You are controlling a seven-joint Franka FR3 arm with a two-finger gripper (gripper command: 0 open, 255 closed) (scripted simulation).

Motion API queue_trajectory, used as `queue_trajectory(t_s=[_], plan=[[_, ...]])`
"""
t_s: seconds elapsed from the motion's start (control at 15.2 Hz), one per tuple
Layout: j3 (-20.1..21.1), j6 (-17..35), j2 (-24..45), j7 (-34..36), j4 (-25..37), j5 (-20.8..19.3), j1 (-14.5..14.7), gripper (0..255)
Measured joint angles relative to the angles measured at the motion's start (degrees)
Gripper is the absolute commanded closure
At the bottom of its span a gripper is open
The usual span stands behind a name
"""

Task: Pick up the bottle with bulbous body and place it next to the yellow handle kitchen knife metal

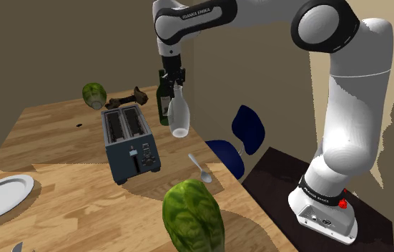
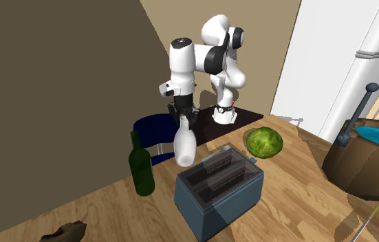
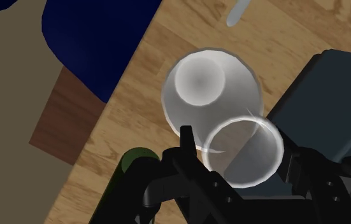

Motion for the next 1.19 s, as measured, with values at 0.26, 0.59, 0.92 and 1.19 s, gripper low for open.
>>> queue_trajectory(t_s=[0.26,0.59,0.92,1.19], plan=[[0.1,-3.2,-0.1,0.0,3.1,0.0,0.1,255],[0.1,-6.8,-0.1,-0.2,6.7,0.1,0.1,255],[1.4,-7.6,-1.9,3.4,5.5,0.2,2.4,255],[3.2,-7.0,-4.0,7.9,2.8,0.4,5.1,255]])
